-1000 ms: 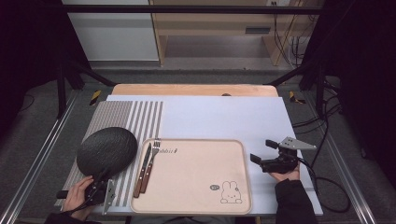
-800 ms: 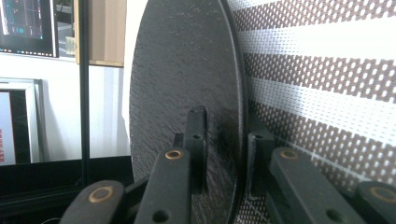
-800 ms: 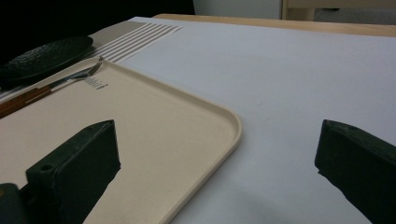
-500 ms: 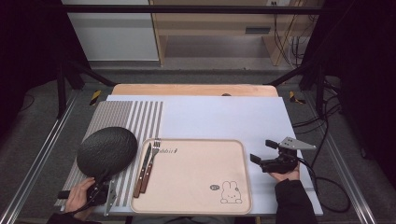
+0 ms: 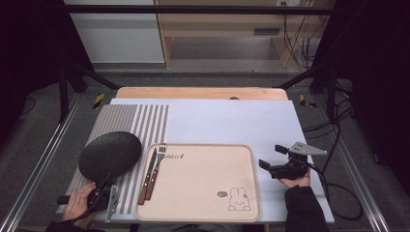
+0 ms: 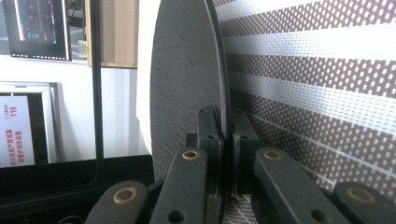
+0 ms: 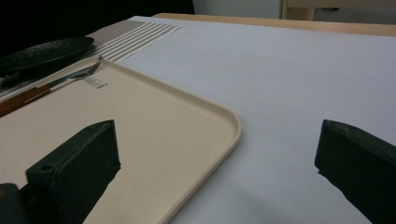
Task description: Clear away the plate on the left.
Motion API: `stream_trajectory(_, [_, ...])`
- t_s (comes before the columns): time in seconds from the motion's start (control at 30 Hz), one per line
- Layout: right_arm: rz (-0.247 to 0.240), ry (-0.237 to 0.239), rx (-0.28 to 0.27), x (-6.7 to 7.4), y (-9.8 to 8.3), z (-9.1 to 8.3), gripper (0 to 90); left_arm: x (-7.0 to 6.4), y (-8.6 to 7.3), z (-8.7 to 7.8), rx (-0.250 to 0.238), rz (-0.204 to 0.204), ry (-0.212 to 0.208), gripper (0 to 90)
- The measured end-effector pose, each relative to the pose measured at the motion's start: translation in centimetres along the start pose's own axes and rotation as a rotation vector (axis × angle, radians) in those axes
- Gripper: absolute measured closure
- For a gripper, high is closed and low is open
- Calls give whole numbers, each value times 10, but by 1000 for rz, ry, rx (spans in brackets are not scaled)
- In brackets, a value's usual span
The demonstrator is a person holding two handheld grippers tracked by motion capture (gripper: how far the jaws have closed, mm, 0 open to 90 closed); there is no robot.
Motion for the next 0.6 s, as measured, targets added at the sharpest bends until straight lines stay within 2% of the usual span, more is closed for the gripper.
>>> stream_trajectory(0.1, [0,0,1,0,0,0,1,2,0,0,-8,3,-10,859])
stream_trajectory(0.3, [1,0,0,0,0,0,1,7,1,-1,7,18,-30,860])
stream_trajectory(0.6, [-1,-1,-2,0,0,0,1,12,2,-3,10,12,-51,861])
Point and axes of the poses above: each handheld gripper's, and its own axes: z roughly forward along the jaws, y roughly out of its top, x roughly to its left, the point moved 6 cm from there along z, roughly forward along the jaws, and after that the axes turned 13 degrees about x, right-handed, at the moved point
